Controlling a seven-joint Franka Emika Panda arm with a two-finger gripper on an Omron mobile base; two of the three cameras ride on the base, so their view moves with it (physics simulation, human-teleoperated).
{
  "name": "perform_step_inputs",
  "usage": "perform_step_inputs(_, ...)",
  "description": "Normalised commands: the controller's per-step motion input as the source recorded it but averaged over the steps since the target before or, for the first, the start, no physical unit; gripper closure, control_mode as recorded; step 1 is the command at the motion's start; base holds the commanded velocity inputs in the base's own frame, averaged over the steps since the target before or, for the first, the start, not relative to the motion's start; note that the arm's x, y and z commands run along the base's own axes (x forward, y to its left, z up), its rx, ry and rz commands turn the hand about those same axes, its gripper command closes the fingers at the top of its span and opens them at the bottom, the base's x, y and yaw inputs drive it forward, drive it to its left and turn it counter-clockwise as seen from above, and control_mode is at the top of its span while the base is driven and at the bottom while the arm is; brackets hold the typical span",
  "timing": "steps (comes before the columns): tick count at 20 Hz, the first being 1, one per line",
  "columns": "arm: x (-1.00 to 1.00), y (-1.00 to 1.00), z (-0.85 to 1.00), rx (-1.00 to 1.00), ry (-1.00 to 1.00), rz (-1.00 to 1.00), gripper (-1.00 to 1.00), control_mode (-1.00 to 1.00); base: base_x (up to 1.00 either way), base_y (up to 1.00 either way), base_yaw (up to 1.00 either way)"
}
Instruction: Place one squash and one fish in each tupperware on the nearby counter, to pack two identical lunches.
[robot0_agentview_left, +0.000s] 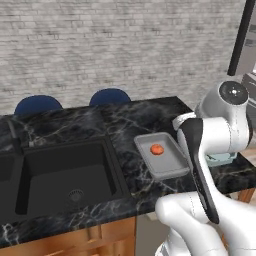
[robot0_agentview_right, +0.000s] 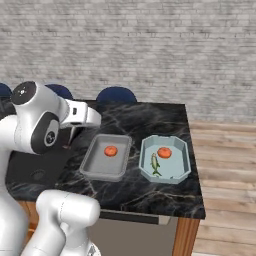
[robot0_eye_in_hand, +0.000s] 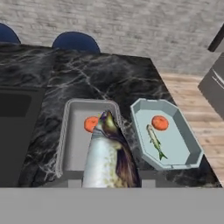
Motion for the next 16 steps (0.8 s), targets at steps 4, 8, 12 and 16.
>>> perform_step_inputs(4,0.36,0.00,-0.75,0.03,0.28,0.05,1.00,-1.00,0.00,0.00,0.00)
perform_step_inputs(8,0.56,0.00,-0.52,0.01,0.21,0.01,1.00,-1.00,0.00,0.00,0.00)
perform_step_inputs(12,0.60,0.00,-0.46,0.00,0.15,0.05,1.00,-1.00,0.00,0.00,0.00)
perform_step_inputs(16,0.48,0.00,-0.42,0.00,0.09,0.12,1.00,-1.00,0.00,0.00,0.00)
